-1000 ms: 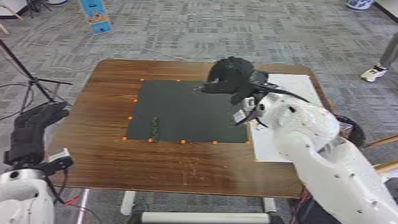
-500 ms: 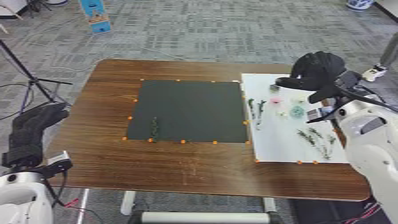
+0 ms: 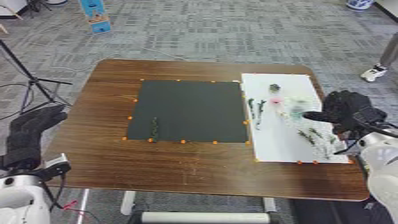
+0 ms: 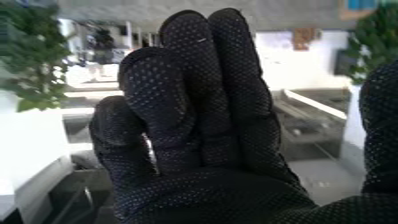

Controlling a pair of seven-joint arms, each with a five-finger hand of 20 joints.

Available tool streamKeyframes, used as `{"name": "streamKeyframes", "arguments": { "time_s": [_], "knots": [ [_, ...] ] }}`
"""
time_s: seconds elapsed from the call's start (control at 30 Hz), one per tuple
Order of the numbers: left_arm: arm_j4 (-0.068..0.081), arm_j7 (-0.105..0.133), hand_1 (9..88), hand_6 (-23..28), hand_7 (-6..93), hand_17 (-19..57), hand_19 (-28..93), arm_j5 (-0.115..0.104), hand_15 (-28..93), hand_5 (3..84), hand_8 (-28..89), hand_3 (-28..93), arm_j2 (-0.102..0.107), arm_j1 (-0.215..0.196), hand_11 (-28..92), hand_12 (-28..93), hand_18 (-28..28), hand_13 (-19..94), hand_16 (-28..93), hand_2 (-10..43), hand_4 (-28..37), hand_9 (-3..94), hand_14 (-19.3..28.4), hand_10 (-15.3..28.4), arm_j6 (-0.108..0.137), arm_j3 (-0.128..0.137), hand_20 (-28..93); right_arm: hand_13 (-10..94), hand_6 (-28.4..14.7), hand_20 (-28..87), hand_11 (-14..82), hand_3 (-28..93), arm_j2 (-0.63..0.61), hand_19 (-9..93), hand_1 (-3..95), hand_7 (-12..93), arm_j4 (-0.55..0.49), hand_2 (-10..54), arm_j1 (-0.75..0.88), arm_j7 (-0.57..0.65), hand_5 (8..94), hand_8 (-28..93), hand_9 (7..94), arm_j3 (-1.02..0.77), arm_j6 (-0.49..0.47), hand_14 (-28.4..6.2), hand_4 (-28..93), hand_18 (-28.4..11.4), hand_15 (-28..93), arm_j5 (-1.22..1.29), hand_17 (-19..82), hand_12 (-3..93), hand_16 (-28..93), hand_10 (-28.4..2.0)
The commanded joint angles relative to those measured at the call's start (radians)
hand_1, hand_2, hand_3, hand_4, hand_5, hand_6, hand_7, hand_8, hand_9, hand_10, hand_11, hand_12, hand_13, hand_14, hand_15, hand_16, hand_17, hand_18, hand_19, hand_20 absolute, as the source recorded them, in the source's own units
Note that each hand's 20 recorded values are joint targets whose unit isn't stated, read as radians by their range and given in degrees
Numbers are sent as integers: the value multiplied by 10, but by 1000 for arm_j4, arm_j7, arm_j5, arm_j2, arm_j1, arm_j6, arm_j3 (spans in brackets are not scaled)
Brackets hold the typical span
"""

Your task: Arrange flowers

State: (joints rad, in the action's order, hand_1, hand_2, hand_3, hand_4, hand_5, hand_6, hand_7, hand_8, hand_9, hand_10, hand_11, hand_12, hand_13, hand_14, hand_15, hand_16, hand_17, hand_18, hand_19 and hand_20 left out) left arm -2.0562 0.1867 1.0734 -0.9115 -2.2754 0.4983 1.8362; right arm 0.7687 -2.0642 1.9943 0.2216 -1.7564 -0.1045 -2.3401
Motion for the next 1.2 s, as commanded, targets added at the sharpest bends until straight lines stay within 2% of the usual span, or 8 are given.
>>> {"name": "streamKeyframes", "arguments": {
  "time_s": [0.03,0.1,0.3,0.77,0.87,0.97,1.1,1.2],
  "knots": [
    [-20,-10,251,21,194,95,79,14,150,523,-83,699,-25,-22,233,152,81,436,-11,133,-283,541,146,130,-16,2,164,736,-35,628,287,601,46,847,191,320,111,-46,9,31,753,-26,815,1,-3,-162,-113,-278,590,-59,356,268,373,-164],
    [-19,-18,251,21,193,95,79,18,151,523,-83,700,-25,-16,234,152,81,436,-11,133,-283,541,146,130,-22,-3,164,738,-33,627,292,602,51,849,191,326,126,-48,12,41,755,-27,818,-1,-9,-161,-113,-279,591,-72,358,269,373,-164],
    [-25,-20,254,20,193,95,79,21,151,523,-84,699,-31,-20,234,152,81,437,-12,128,-283,541,146,129,-28,-4,163,745,-32,625,297,602,66,852,192,330,170,-51,12,46,762,-32,823,15,-18,-159,-114,-278,591,-91,361,268,373,-162],
    [-33,-11,254,21,193,94,80,16,152,522,-84,699,-41,-28,234,151,82,437,-12,125,-283,540,147,129,-32,-4,163,746,-33,623,294,598,74,853,192,324,197,-38,-13,71,768,-35,827,87,-24,-159,-117,-278,587,-100,363,267,376,-164],
    [-32,-11,254,21,193,94,80,14,152,522,-84,699,-41,-27,234,151,82,438,-12,124,-283,541,147,129,-34,-6,163,758,-28,620,297,608,68,860,264,327,198,-8,-18,93,775,-35,836,109,-48,-154,-119,-274,588,-130,374,267,373,-158],
    [-33,-11,254,21,193,94,80,13,152,522,-84,699,-42,-30,234,151,82,438,-12,124,-283,540,147,129,-34,-3,163,772,-9,610,334,618,59,885,365,387,198,-28,-30,112,774,-37,849,138,-77,-136,-133,-266,609,-158,393,279,379,-140],
    [-35,-10,255,22,192,94,80,12,153,522,-84,699,-46,-32,234,151,81,439,-12,124,-283,540,147,129,-37,-3,162,781,9,602,378,592,48,914,460,384,203,-49,-53,123,768,239,853,166,-145,-122,-151,-259,648,-184,412,291,390,-118],
    [-38,-12,255,22,192,94,80,13,154,522,-83,699,-48,-35,234,151,82,439,-12,124,-283,540,148,129,-41,-4,162,794,21,608,390,581,45,926,482,398,203,-51,-75,131,767,263,865,177,-210,-110,-141,-252,662,-176,436,293,394,-111]
  ]
}}
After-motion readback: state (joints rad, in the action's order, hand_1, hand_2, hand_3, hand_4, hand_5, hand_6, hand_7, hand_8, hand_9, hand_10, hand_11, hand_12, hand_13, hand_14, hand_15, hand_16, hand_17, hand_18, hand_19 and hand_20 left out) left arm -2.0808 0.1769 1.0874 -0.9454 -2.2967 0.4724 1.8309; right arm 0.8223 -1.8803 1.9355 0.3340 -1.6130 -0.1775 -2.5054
